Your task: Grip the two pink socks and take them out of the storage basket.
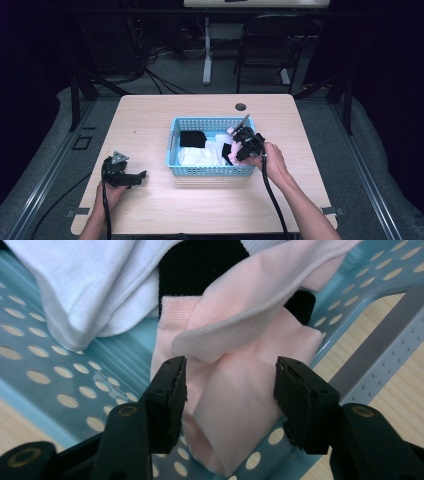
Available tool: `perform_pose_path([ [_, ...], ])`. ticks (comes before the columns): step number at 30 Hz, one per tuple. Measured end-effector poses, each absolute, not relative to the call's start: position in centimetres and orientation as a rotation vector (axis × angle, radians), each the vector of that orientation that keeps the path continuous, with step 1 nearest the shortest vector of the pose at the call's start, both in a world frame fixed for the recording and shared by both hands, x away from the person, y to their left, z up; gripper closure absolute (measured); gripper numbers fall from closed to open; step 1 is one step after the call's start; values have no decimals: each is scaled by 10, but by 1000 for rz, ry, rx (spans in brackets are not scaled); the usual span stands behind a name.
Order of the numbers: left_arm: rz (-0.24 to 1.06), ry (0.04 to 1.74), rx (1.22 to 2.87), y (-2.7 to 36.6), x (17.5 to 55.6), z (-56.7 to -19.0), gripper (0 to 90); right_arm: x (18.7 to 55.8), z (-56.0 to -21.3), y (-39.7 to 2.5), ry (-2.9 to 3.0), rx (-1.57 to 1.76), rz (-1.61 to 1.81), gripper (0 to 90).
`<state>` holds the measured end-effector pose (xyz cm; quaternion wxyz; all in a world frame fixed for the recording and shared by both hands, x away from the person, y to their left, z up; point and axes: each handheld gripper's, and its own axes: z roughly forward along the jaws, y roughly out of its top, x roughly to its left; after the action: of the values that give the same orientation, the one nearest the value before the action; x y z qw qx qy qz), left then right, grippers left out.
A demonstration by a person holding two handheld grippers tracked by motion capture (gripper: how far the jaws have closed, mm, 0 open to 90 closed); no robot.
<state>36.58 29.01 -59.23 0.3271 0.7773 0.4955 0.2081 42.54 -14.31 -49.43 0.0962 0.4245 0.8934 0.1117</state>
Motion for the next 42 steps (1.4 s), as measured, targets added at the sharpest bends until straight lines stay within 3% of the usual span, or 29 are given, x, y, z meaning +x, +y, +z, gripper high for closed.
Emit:
perform_pose_path([
  [4,545,1298,2036,290,366,-592,14,426,-496,-141,2639,1224,263,562],
  [10,545,1298,2036,290,366,-592,13,426,-498,-144,2662,1256,279,772],
  [13,545,1298,2036,290,366,-592,14,425,-496,-146,2663,1279,331,812],
  [24,545,1298,2036,290,366,-592,14,418,-473,-151,2660,1266,464,858],
  [42,544,1298,2036,290,366,-592,14,419,-439,-154,2645,1243,536,861],
])
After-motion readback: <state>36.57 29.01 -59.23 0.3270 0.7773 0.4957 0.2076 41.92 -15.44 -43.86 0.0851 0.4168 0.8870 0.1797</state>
